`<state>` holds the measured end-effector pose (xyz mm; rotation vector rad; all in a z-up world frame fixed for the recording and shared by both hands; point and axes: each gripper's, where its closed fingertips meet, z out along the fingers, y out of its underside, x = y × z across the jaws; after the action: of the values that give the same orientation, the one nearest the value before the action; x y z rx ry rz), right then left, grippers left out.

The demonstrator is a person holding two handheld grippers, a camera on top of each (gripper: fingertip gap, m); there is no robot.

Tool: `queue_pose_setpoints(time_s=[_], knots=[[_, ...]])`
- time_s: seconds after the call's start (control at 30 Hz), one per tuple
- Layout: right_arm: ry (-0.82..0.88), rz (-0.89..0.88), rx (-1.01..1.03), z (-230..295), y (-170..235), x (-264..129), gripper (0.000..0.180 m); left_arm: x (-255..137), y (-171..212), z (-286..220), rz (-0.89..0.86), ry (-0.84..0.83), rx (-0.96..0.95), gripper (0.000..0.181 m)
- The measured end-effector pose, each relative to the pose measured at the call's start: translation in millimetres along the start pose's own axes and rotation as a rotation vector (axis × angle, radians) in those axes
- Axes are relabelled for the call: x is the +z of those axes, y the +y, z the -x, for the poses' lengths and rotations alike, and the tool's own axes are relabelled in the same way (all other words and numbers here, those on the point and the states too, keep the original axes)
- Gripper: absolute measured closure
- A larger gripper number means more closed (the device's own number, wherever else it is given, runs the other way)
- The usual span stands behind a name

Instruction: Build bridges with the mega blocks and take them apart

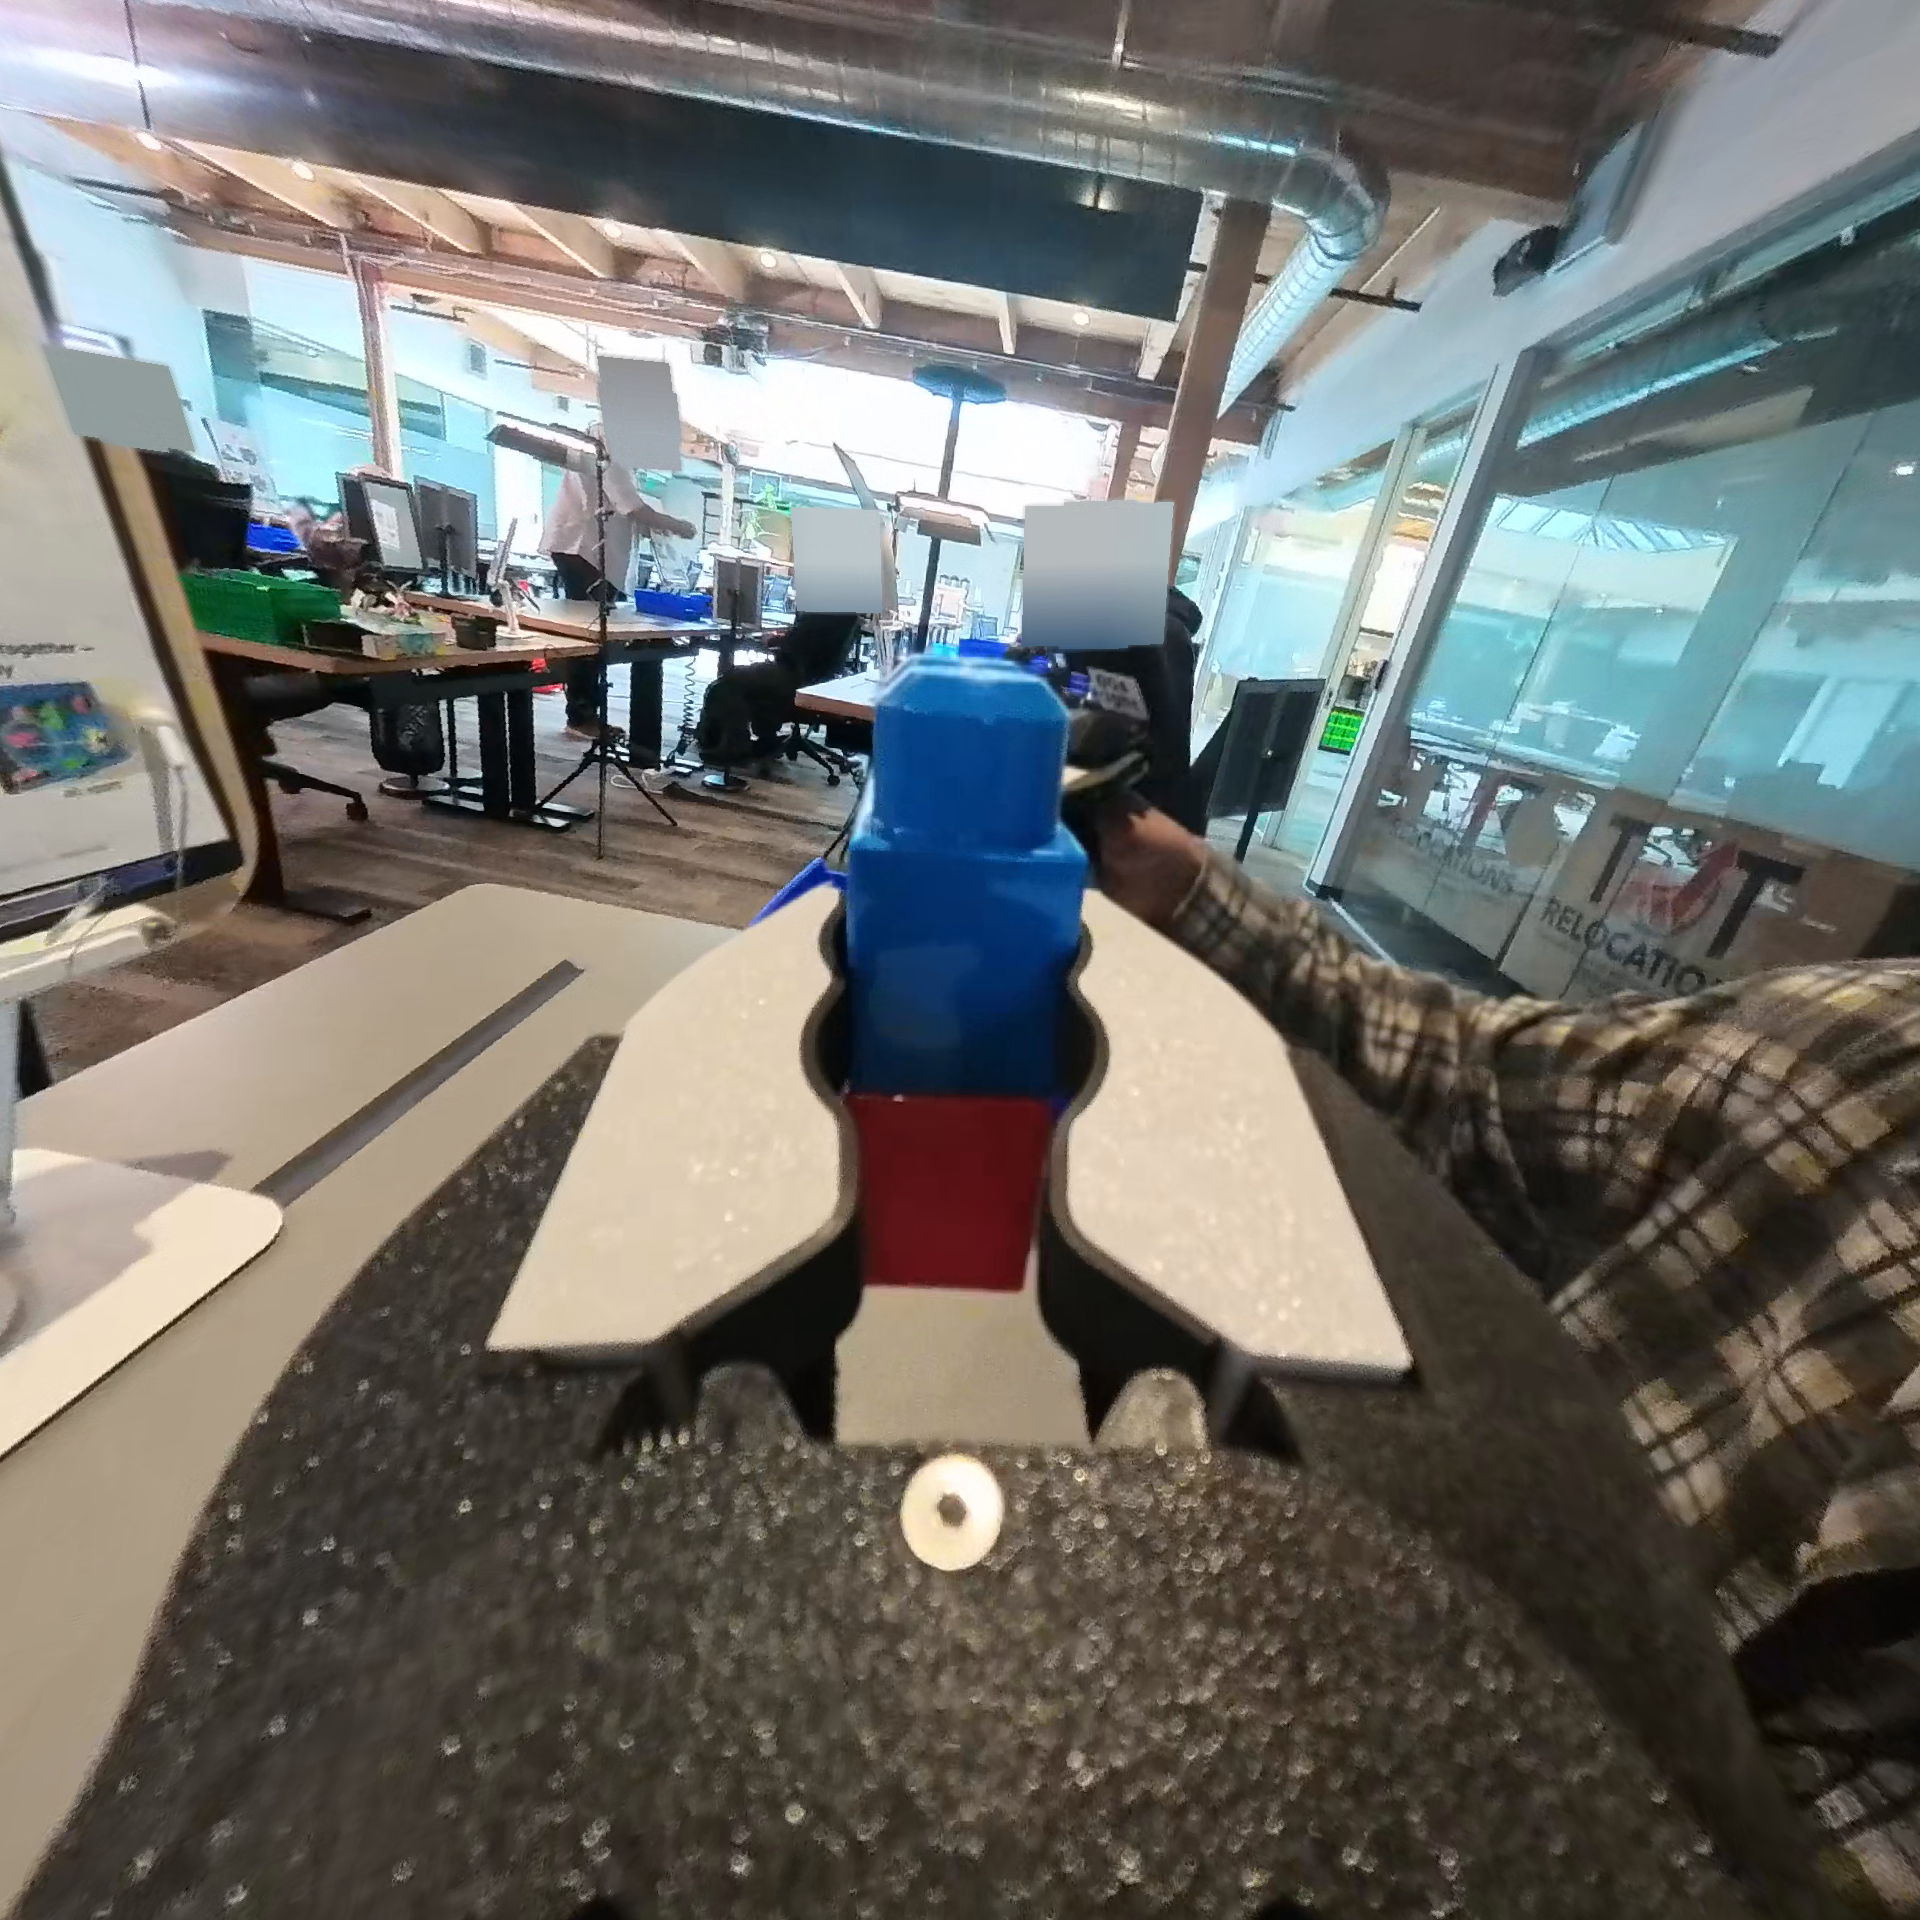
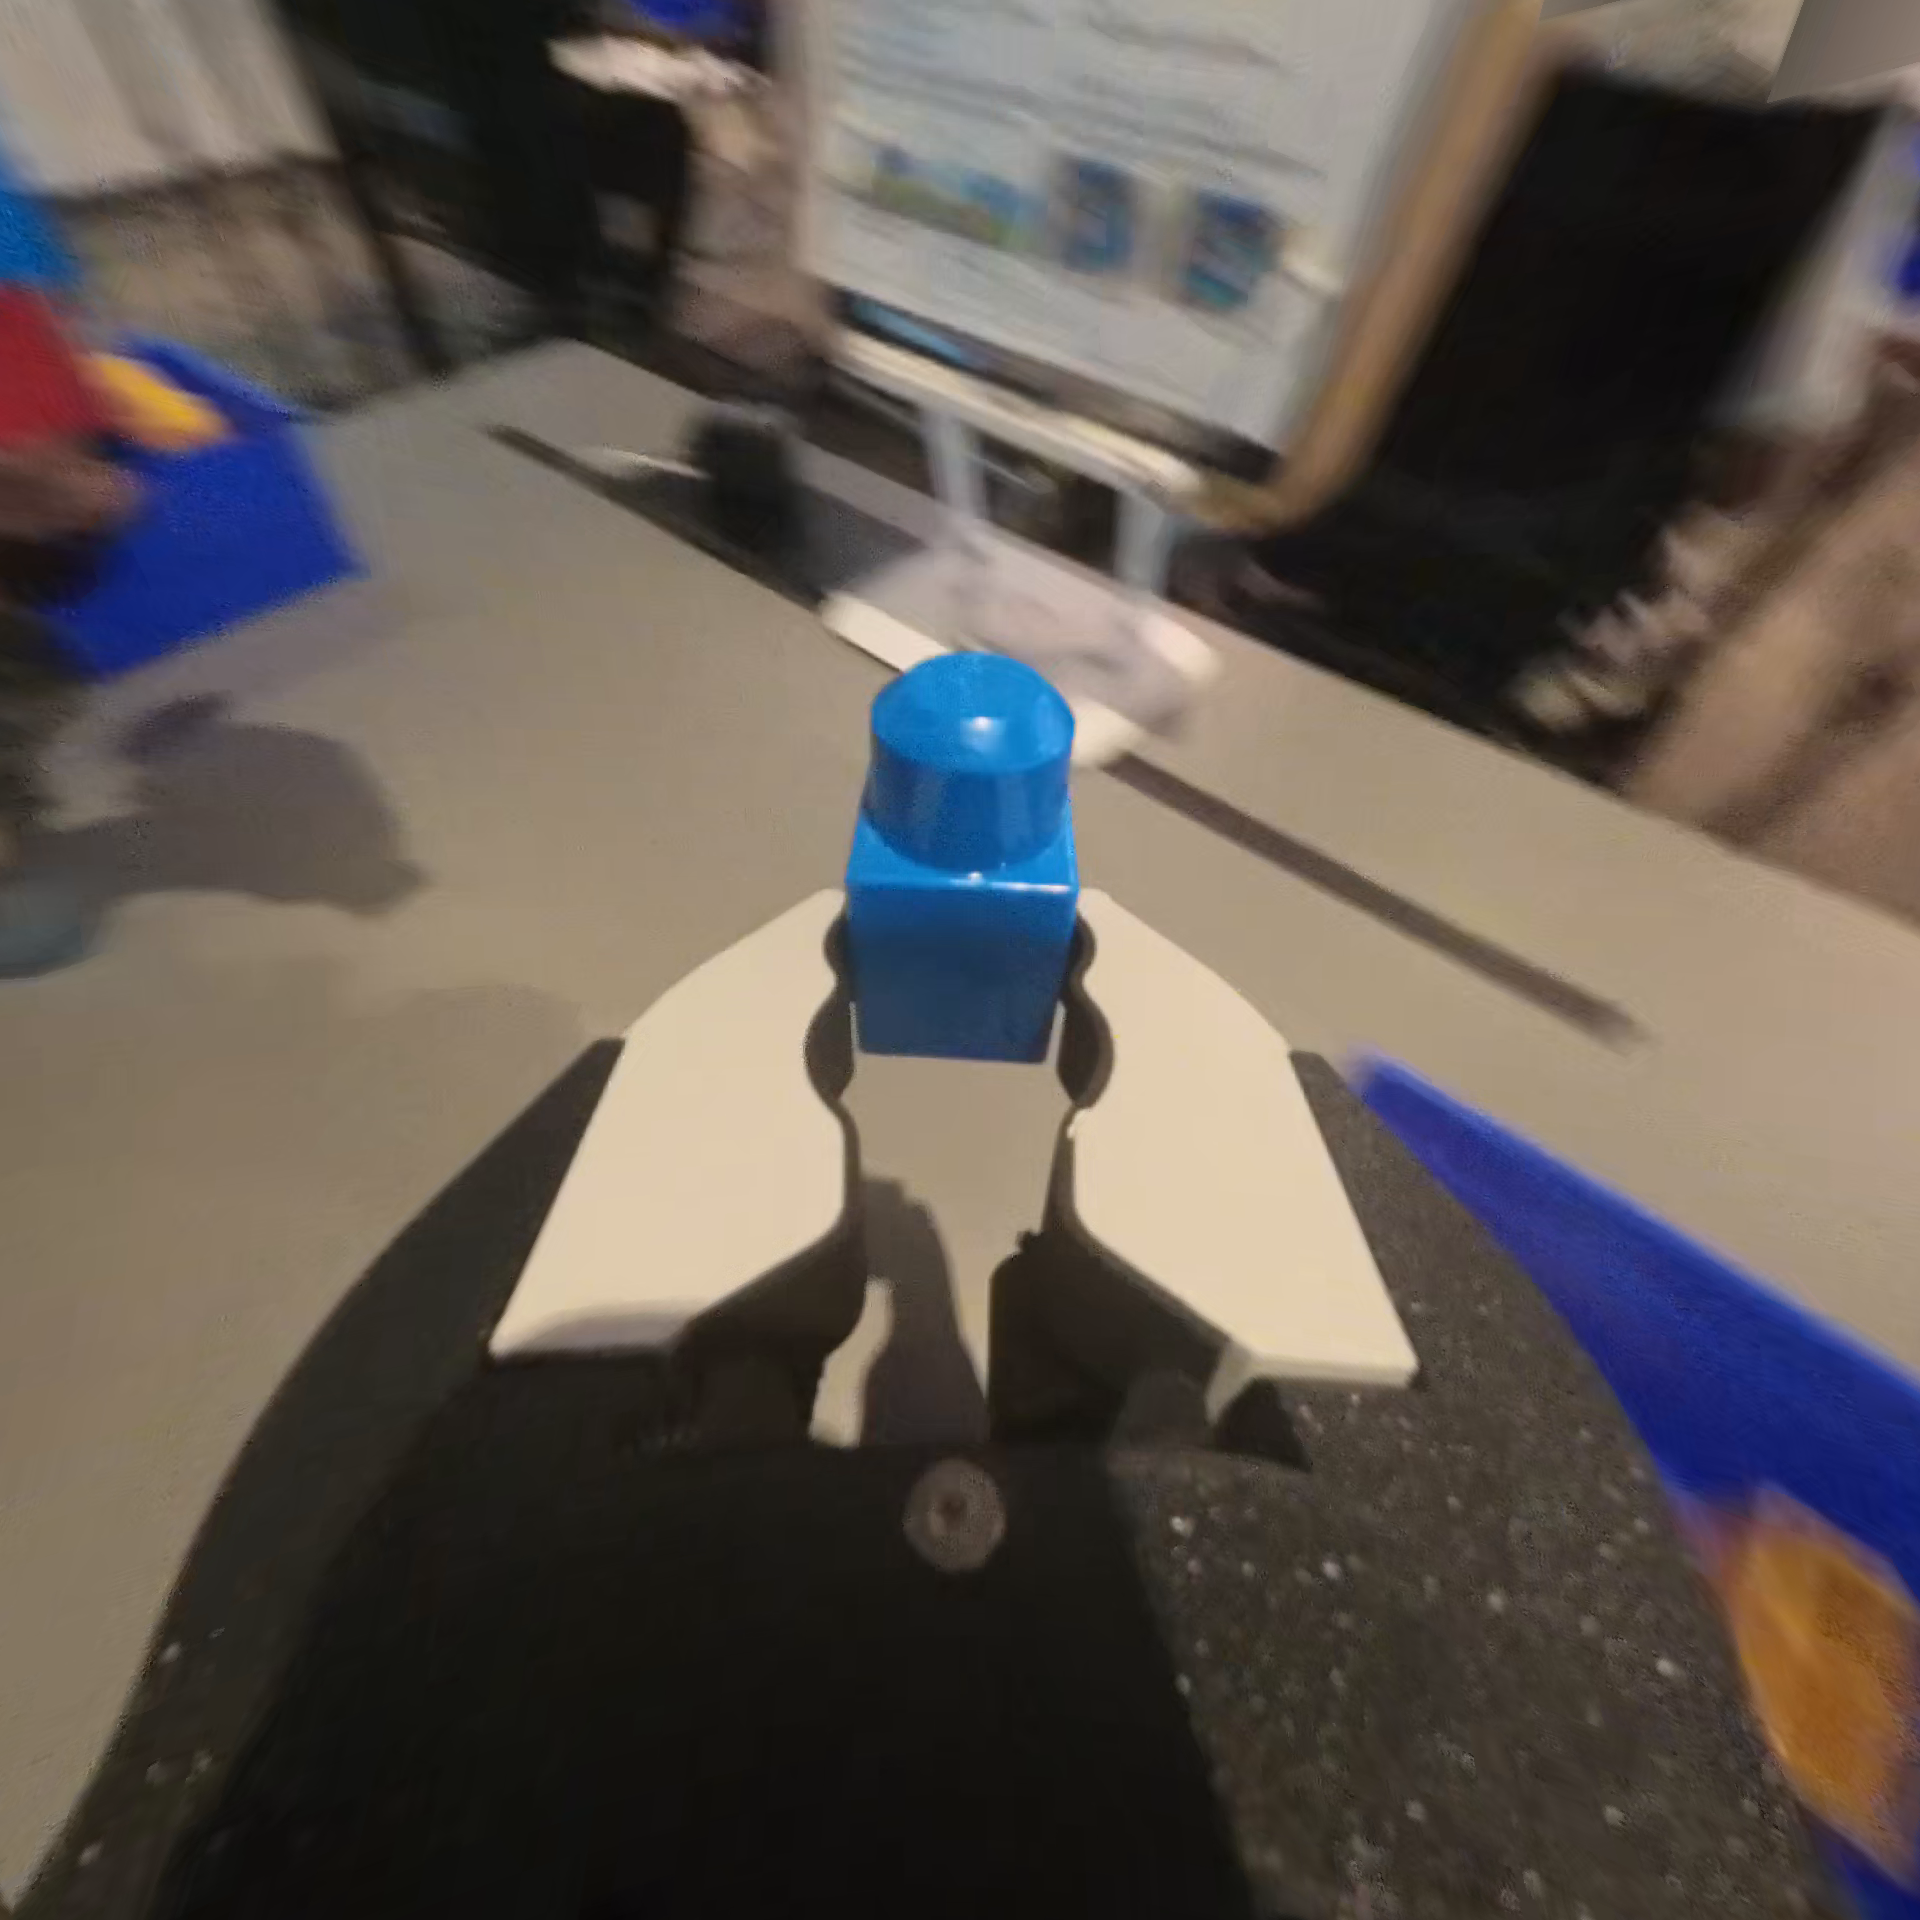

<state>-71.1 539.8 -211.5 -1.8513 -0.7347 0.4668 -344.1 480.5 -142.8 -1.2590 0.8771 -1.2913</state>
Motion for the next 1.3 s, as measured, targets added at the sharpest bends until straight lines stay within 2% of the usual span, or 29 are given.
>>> queue_pose_setpoints(time_s=[0.07, 0.13, 0.23, 0.3, 0.37, 0.43, 0.53, 0.67, 0.8, 0.97, 1.17, 1.2, 1.27, 1.3], knots=[[0.186, 0.121, 0.093, -61.0, 41.9, -39.0, 0.144, 1.7, -1.9, -2.1, -0.009, 0.011, -0.018, 0.144], [0.275, 0.231, 0.164, -95.6, 88.0, -63.3, 0.144, 2.0, -3.6, -3.0, -0.021, 0.022, -0.042, 0.144], [0.269, 0.327, 0.249, -107.7, 135.4, -74.3, 0.143, 1.0, -4.8, -4.6, -0.029, 0.025, -0.052, 0.144], [0.293, 0.370, 0.233, -114.4, 151.9, -77.3, 0.142, 1.1, -4.2, -6.1, -0.026, 0.025, -0.049, 0.144], [0.280, 0.377, 0.237, -116.5, 156.8, -76.8, 0.132, 2.0, -1.7, -6.6, -0.013, 0.020, -0.047, 0.144], [0.251, 0.332, 0.246, -114.0, 142.0, -75.4, 0.122, 2.6, 1.2, -5.8, -0.001, 0.012, -0.042, 0.143], [0.151, 0.110, 0.213, -90.3, 75.0, -64.4, 0.118, 4.0, 5.6, -2.8, 0.017, 0.011, -0.044, 0.143], [-0.192, -0.229, 0.135, 2.3, -33.0, -29.6, 0.110, 7.6, 11.3, 1.6, 0.029, 0.021, -0.059, 0.144], [-0.543, -0.381, 0.057, 106.7, -95.2, 13.9, 0.110, 11.5, 18.9, 4.5, 0.044, 0.027, -0.074, 0.144], [-0.767, -0.416, 0.047, 183.9, -116.3, 69.9, 0.114, 16.9, 26.7, 5.9, 0.062, 0.037, -0.082, 0.144], [-0.907, -0.428, 0.085, 210.9, -113.5, 96.9, 0.124, 22.0, 35.0, 6.2, 0.083, 0.060, -0.102, 0.144], [-0.914, -0.416, 0.081, 212.5, -111.5, 100.1, 0.127, 23.1, 36.8, 6.2, 0.087, 0.064, -0.105, 0.144], [-0.960, -0.405, 0.059, 218.0, -107.7, 99.4, 0.150, 25.1, 39.8, 4.7, 0.095, 0.081, -0.110, 0.144], [-0.964, -0.413, 0.058, 217.7, -108.2, 99.1, 0.150, 25.7, 40.5, 4.0, 0.096, 0.089, -0.108, 0.144]])
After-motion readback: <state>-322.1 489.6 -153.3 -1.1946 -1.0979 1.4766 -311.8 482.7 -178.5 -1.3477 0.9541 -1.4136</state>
